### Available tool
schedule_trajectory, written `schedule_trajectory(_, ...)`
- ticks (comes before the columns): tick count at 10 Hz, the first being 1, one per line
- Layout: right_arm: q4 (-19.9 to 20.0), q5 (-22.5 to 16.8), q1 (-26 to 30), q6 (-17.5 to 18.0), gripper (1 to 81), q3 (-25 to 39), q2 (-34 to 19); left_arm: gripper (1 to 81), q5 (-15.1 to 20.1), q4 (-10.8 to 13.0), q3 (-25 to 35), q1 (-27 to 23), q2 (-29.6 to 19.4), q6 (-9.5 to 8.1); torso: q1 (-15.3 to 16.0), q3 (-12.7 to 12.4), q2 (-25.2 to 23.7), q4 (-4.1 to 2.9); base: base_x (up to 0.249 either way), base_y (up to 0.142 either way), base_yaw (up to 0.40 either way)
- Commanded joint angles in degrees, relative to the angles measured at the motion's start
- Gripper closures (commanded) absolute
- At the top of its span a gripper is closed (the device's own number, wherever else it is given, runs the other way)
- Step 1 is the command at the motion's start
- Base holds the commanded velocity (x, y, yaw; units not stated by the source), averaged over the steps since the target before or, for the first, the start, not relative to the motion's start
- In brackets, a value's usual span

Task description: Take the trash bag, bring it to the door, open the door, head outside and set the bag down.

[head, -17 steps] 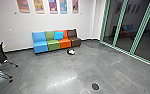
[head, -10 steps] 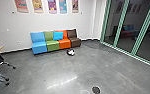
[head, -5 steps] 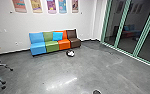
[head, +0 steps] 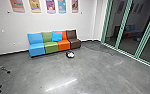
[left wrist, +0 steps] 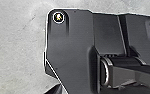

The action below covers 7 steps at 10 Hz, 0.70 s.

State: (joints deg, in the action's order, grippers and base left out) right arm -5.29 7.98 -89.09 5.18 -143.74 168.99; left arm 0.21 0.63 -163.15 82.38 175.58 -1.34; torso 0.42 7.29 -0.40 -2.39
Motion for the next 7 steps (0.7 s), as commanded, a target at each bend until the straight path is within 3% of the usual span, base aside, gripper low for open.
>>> schedule_trajectory(1,-2.0,-2.45,0.53,-1.05,1.0,0.58,0.32,1.0,3.4,0.42,-0.24,-2.36,-0.05,0.29,0.0,0.0,0.0,0.0,0.194,0.0,0.0)
schedule_trajectory(7,-2.18,-2.45,0.53,-1.05,1.0,0.58,0.32,1.0,3.39,0.42,-0.24,-2.36,-0.05,0.29,0.0,0.0,0.0,0.0,0.185,0.0,0.0)
